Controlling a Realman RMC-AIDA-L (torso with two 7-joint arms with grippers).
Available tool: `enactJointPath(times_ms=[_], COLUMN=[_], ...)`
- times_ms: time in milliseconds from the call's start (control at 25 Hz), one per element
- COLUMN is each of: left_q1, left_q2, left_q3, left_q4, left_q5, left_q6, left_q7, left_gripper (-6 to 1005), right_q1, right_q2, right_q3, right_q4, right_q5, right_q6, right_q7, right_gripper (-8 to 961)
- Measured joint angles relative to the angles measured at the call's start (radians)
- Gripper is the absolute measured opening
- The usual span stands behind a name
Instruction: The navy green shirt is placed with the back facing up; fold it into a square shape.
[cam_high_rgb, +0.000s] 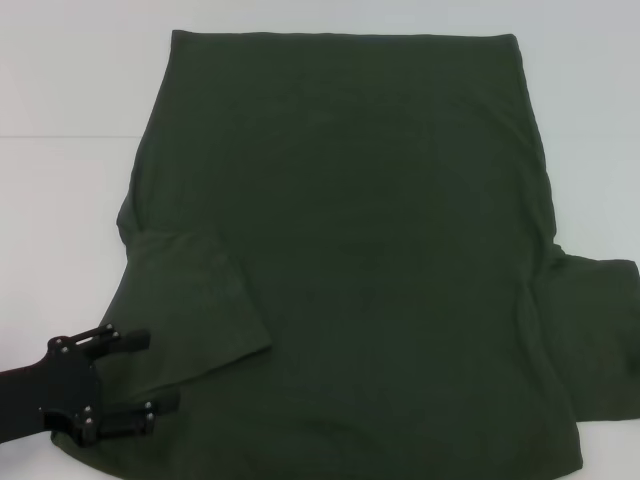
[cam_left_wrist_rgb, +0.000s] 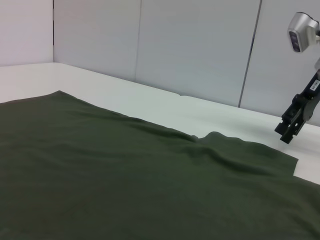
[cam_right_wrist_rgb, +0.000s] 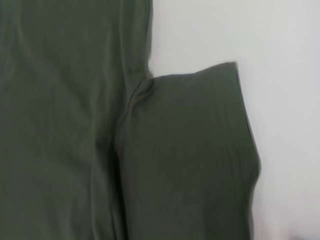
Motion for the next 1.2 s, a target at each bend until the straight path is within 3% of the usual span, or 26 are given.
enactJointPath(times_ms=[440, 1200], left_q1=[-0.001, -0.01], left_q2=[-0.001, -0.002], left_q3=[-0.001, -0.002], left_q4=[0.0, 0.0], left_q5=[-0.006, -0.008], left_q6=[-0.004, -0.004], left_q7=[0.0, -0.003], left_gripper=[857, 850], right_q1=[0.029, 0.056], right_q2=[-0.011, -0.005], right_q3=[-0.025, -0.054], right_q4=[0.14, 0.179], right_q5=[0.002, 0.005], right_q6=[0.108, 0.144], right_q7=[-0.039, -0.04], right_gripper=[896, 896])
